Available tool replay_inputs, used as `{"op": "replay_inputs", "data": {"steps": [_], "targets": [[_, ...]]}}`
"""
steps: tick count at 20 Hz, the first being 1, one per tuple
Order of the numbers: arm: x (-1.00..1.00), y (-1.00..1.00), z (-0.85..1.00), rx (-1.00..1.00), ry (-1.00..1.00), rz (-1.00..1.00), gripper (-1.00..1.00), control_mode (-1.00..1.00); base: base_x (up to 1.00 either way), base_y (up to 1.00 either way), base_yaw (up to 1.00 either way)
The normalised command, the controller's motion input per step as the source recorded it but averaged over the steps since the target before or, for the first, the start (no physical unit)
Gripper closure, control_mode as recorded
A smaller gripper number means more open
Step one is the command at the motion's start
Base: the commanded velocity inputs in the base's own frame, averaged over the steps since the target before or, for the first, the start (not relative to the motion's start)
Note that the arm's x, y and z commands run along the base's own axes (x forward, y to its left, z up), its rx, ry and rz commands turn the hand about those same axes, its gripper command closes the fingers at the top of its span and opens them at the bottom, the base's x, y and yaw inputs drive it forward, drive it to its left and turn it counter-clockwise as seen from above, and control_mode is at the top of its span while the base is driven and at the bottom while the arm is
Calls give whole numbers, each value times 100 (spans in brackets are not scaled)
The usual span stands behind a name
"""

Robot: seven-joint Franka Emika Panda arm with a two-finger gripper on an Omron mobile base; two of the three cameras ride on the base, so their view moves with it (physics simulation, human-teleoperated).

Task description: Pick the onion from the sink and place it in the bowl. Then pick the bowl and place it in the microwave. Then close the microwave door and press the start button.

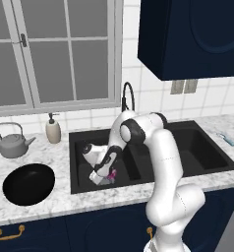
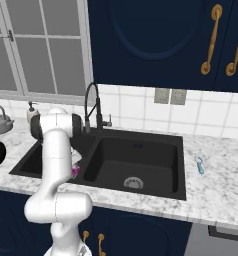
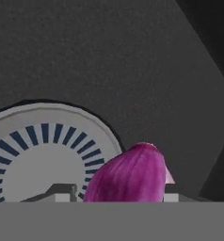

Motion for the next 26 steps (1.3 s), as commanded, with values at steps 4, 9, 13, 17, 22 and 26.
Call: {"op": "replay_inputs", "data": {"steps": [4, 9, 13, 17, 22, 26], "targets": [[-16, 4, 32, 0, -3, -1, 100, -100, 0, 0, 0], [-28, 24, 96, 0, -10, 0, 100, -100, 0, 0, 0], [-72, 3, 100, 0, -11, -1, 100, -100, 0, 0, 0], [-71, 2, 100, 3, -5, -4, 100, -100, 0, 0, 0], [-51, 35, 91, 11, -3, -5, 100, -100, 0, 0, 0], [-51, 55, 53, 29, -4, -11, 100, -100, 0, 0, 0]]}}
